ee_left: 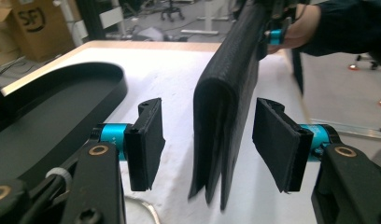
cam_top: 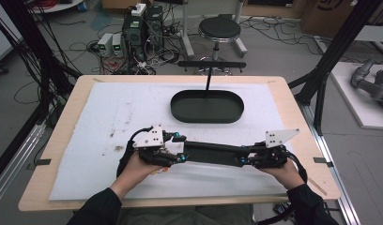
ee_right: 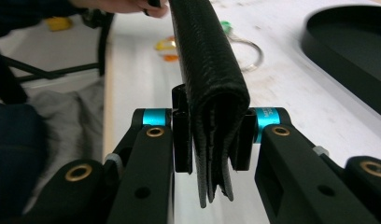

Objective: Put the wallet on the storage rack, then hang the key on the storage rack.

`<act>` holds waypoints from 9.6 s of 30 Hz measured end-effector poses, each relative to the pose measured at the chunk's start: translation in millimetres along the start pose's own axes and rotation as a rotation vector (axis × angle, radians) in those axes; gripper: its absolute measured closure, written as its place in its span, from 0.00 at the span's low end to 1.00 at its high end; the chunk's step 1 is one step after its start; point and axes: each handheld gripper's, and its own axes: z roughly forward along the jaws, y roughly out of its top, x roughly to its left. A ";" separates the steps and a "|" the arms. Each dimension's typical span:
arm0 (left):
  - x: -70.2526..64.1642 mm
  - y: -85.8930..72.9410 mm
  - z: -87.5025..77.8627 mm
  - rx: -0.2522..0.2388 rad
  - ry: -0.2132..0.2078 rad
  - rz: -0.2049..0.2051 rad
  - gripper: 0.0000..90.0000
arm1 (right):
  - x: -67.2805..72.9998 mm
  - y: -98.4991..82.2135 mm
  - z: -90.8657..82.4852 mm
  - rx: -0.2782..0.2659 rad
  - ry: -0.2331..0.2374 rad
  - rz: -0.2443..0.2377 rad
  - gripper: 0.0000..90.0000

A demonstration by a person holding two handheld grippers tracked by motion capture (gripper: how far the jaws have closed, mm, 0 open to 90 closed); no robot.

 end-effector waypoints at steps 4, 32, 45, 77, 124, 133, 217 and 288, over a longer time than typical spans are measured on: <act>-3.2 1.7 -2.4 -0.004 -0.050 0.019 0.64 | 4.4 8.4 6.5 0.000 0.033 -0.018 0.84; -1.1 4.6 -25.3 -0.118 -0.049 -0.050 0.82 | 7.6 26.0 10.4 -0.177 -0.056 0.037 0.61; 6.0 3.6 -28.7 -0.132 0.091 -0.095 0.52 | 10.4 26.3 7.4 -0.190 -0.066 0.006 0.85; -7.9 -30.9 -102.0 -0.070 0.427 -0.144 0.33 | -52.1 42.2 4.9 -0.263 -0.454 0.103 0.85; -16.0 -38.1 -100.2 -0.086 0.406 -0.135 0.34 | -151.0 26.0 73.4 -0.107 -0.470 0.151 0.83; -18.1 -38.5 -102.1 -0.087 0.407 -0.135 0.34 | -154.0 21.1 72.6 -0.027 -0.512 0.150 0.78; 10.1 -44.2 -101.3 -0.024 0.497 -0.156 0.27 | -16.3 -9.0 -33.8 -0.256 -0.634 0.247 0.30; 80.2 -47.3 22.3 0.448 0.367 -0.272 0.85 | -28.2 -25.3 -31.3 -0.159 -0.700 0.218 0.31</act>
